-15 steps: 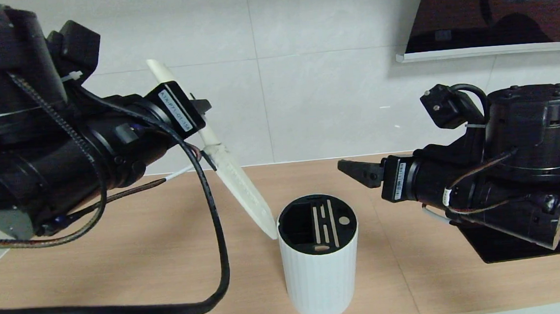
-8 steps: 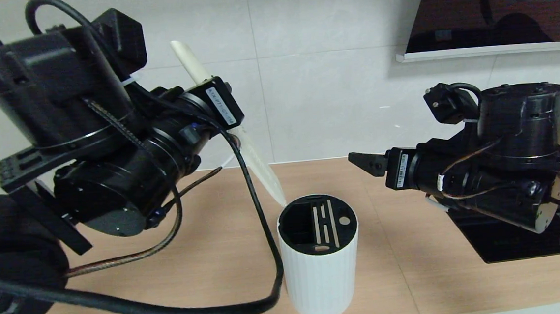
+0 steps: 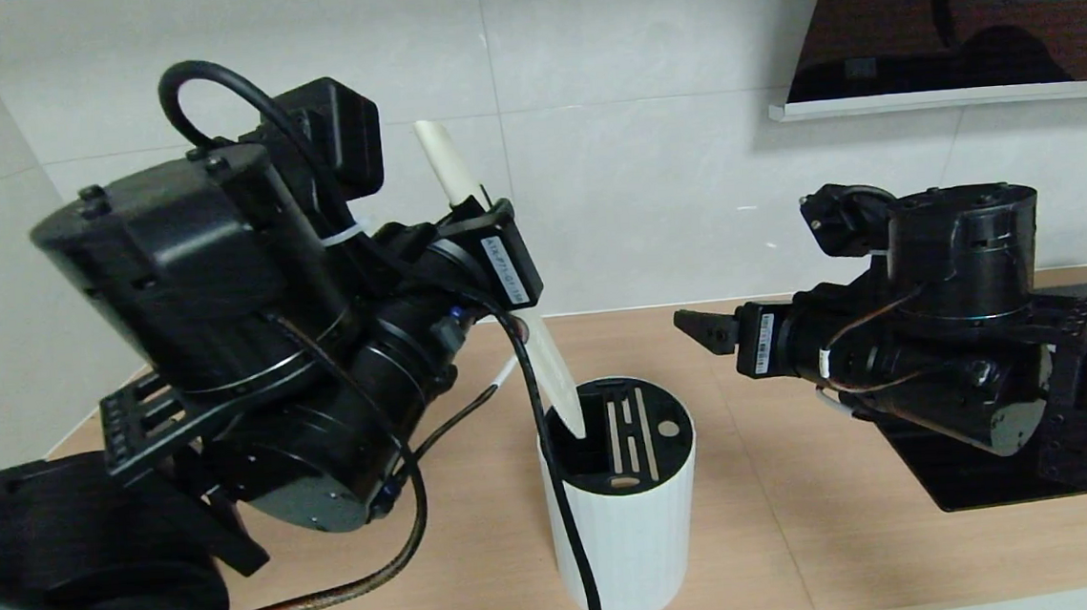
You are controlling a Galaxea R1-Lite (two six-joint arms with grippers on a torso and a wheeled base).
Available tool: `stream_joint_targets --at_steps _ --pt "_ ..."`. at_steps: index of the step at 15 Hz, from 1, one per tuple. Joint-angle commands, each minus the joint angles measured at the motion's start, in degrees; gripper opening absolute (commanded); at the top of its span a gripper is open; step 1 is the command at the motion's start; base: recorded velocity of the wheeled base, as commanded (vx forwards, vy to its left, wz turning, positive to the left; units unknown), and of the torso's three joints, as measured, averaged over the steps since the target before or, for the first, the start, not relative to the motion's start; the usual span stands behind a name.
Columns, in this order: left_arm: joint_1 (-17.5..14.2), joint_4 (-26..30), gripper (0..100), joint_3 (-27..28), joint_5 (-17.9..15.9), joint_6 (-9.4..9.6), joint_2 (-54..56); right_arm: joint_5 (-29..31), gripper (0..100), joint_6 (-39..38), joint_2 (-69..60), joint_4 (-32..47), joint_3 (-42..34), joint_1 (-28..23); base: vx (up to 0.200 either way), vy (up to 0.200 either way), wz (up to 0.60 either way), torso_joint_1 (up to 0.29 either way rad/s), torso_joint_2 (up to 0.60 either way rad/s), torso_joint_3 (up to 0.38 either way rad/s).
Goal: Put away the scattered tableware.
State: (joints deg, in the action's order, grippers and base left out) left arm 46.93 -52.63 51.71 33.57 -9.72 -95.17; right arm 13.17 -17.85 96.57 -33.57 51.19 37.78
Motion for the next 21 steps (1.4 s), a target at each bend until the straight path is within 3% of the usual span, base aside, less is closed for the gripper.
stream_joint_targets --at_steps 1,3,21 --pt "0.62 -1.07 0 -1.26 0.0 0.49 -1.86 0.02 100 0.01 0.46 -0.09 0.05 0.01 0.0 0.0 0.0 0.0 0.0 0.0" --pt "1.23 -3.97 0 -1.97 0.0 1.63 -3.18 0.11 100 0.01 0.55 -0.09 0.05 0.01 0.0 0.0 0.0 0.0 0.0 0.0" --pt "1.49 -8.19 0 -3.64 0.0 1.19 -11.62 0.19 100 -0.08 0.28 -0.09 -0.04 0.1 0.0 0.0 0.0 0.0 0.0 0.0"
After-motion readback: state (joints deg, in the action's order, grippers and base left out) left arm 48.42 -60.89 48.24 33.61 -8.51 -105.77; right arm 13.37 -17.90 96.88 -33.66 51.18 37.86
